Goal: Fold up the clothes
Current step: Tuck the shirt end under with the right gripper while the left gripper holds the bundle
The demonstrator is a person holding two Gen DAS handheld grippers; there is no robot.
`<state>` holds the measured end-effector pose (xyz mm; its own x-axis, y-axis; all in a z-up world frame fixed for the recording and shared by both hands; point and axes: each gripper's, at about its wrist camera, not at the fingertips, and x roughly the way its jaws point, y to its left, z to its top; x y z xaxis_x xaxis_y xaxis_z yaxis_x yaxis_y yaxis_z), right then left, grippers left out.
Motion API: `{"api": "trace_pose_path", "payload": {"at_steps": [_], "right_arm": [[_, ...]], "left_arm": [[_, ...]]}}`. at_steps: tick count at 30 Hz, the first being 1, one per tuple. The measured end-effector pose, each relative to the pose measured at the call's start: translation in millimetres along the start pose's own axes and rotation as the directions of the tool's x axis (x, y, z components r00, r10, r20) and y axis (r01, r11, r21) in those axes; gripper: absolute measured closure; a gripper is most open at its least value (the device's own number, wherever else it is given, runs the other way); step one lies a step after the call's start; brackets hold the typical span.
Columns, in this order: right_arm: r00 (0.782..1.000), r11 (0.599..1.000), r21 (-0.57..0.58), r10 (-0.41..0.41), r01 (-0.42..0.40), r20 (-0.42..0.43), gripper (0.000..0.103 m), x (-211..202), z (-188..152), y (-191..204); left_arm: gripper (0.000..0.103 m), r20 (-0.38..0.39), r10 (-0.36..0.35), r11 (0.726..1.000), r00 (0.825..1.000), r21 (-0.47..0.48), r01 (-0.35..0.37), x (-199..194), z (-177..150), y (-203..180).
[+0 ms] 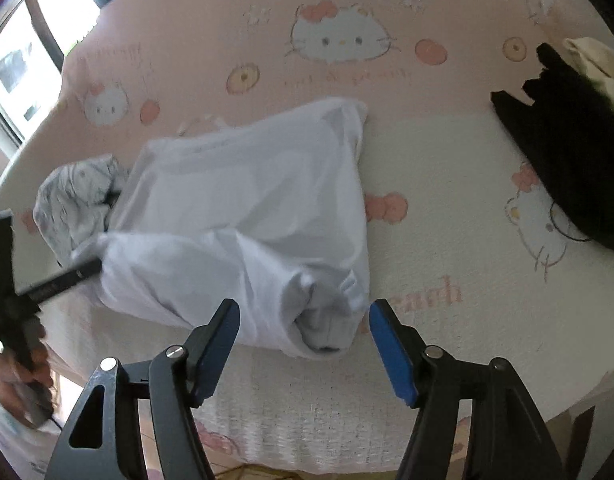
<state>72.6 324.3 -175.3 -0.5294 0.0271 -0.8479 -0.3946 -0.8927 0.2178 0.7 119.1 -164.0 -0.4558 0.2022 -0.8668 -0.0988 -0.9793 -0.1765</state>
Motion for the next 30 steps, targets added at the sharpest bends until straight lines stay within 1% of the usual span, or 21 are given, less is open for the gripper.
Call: {"api": "trace_pose_path", "payload": {"at_steps": [1,2,3,4,5,7,10,12,14,15,16,17,18,20,23,25,28,30], "right_arm": [[1.000,1.000,0.002,0.013,-0.013,0.007,0.041,1.3,-1.8,0.3],[1.000,1.000,0.005,0.011,-0.011,0.009,0.056,3.1,-2.6,0.9],[1.000,1.000,0.002,-0.011,0.011,0.005,0.064,5.3,-2.9,1.5],[0.999,0.999,-0.007,-0.037,0.037,-0.002,0.064,7.0,-3.1,1.7],[0.999,0.999,-0.016,-0.046,0.046,-0.006,0.064,7.3,-4.2,1.0],[0.999,0.999,-0.029,-0.045,0.045,0.005,0.065,4.8,-5.9,-0.7],[0.999,0.999,0.005,-0.049,0.049,-0.001,0.065,4.1,-3.3,-5.7],[0.999,0.999,0.034,-0.037,0.037,-0.005,0.065,5.7,0.3,-9.5],[0.999,0.998,0.039,-0.048,0.049,-0.013,0.065,6.6,4.4,-11.7],[0.998,0.997,0.043,-0.057,0.058,-0.018,0.065,7.4,7.0,-13.5],[0.998,0.997,0.047,-0.066,0.067,-0.024,0.065,8.1,9.5,-15.3],[0.997,0.996,0.060,-0.068,0.070,-0.031,0.065,9.5,11.6,-17.8],[0.997,0.994,0.085,-0.062,0.065,-0.040,0.065,11.9,13.0,-21.3],[0.997,0.989,0.136,-0.045,0.052,-0.057,0.065,17.1,15.8,-28.9],[0.997,0.981,0.193,-0.016,0.031,-0.080,0.065,27.3,21.7,-38.5],[0.996,0.983,0.180,-0.023,0.038,-0.083,0.065,32.9,28.4,-39.7],[0.992,0.992,0.082,-0.089,0.096,-0.089,0.062,40.3,42.9,-31.6],[0.987,0.990,0.011,-0.136,0.137,-0.089,0.060,46.8,51.6,-23.7]], "left_arm": [[0.044,0.002,-0.007,1.000,1.000,0.009,0.007,-2.4,-0.6,-0.1],[0.044,0.000,-0.021,1.000,1.000,0.024,0.021,-5.5,-1.6,0.0],[0.044,-0.007,-0.032,0.999,0.999,0.036,0.032,-9.4,-3.8,0.8],[0.044,-0.015,-0.040,0.998,0.999,0.044,0.040,-13.7,-6.4,2.4],[0.044,-0.019,-0.044,0.998,0.999,0.044,0.045,-17.5,-8.1,5.4],[0.044,-0.025,-0.050,0.998,0.998,0.037,0.051,-24.6,-11.0,12.1],[0.044,-0.024,-0.057,0.998,0.998,0.023,0.058,-32.1,-13.6,23.8],[0.044,-0.023,-0.070,0.998,0.997,0.003,0.070,-29.9,-13.7,28.5],[0.044,-0.024,-0.083,0.996,0.996,-0.018,0.083,-27.0,-13.7,32.2],[0.045,-0.006,-0.076,0.997,0.997,-0.009,0.076,-27.7,-14.4,31.6],[0.047,0.019,-0.065,0.998,0.998,0.009,0.065,-29.4,-15.5,29.9],[0.059,0.044,-0.053,0.998,0.998,0.026,0.052,-31.1,-16.6,28.3],[0.065,0.047,-0.047,0.998,0.998,0.052,0.044,-30.5,-16.3,25.6],[0.066,0.041,-0.030,0.997,0.999,0.079,0.026,-26.0,-10.7,21.6],[0.066,0.034,-0.002,0.998,0.999,0.062,0.000,-15.8,0.1,20.2],[0.066,0.017,0.016,0.999,1.000,0.046,-0.017,-7.0,4.7,21.6],[0.066,-0.020,0.019,1.000,1.000,0.005,-0.018,5.5,8.1,27.4],[0.063,-0.036,0.021,1.000,0.999,-0.021,-0.022,10.6,9.8,32.3]]}}
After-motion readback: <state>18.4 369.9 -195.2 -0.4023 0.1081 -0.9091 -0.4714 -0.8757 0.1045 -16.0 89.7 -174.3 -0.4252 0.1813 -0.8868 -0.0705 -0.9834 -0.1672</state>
